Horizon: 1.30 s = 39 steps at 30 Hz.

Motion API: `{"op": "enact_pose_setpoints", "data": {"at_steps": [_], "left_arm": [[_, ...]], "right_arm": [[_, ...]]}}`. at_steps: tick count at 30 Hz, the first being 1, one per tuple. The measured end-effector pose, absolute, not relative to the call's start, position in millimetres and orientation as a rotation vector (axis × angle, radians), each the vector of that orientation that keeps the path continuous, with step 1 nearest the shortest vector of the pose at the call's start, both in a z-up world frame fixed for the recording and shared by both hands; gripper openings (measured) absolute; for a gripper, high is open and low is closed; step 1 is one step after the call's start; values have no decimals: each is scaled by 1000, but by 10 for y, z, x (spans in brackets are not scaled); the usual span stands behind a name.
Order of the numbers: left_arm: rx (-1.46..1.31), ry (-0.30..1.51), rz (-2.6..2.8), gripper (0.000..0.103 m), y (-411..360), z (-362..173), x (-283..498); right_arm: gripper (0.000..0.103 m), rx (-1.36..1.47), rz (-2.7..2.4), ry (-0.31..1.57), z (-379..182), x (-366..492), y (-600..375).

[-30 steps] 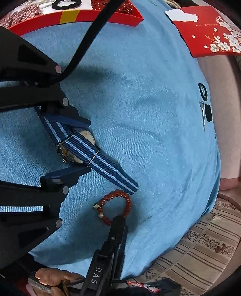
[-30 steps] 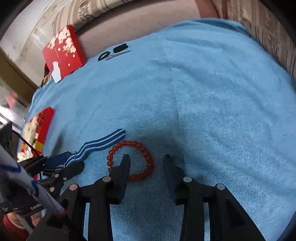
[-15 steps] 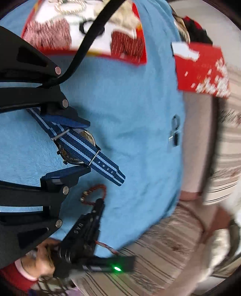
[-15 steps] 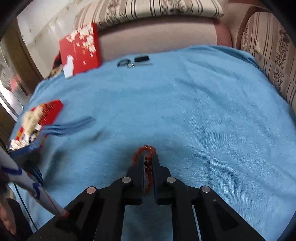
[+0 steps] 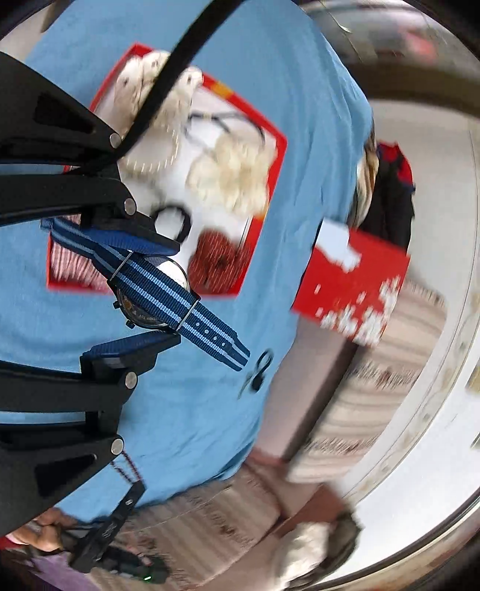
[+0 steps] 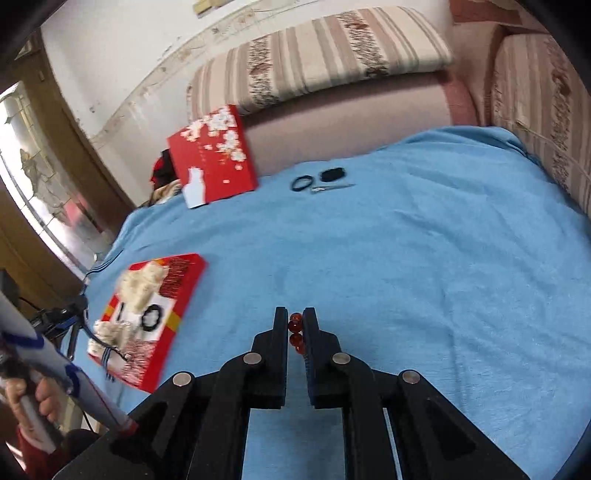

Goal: Organize jewelry
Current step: 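Carry the watch and red bead bracelet into the box and open both grippers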

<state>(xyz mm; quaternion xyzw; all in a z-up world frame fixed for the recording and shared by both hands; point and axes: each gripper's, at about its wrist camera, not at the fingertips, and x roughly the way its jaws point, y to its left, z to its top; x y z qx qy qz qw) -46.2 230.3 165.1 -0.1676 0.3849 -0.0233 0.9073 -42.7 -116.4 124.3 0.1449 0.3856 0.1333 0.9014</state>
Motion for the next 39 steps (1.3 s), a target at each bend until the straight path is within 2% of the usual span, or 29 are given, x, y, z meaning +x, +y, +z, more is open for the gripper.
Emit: {"op": "enact_pose_setpoints", "data": {"at_steps": [6,18,29,39], "left_arm": [[-417,759,15,40,2801,1649,-380],[-505,816,74,40,3308,1190,-148],[-477,885,137,41,3361,875,62],[-447,836,167,41,3300,988,27]], "right_arm": [[8,213,348,795,1472,-356,-597],[8,130,515,863,1525,-36,724],[9,82,561,1004,1090,371,1596],[9,-2,457,1089,762,666,1692]]}}
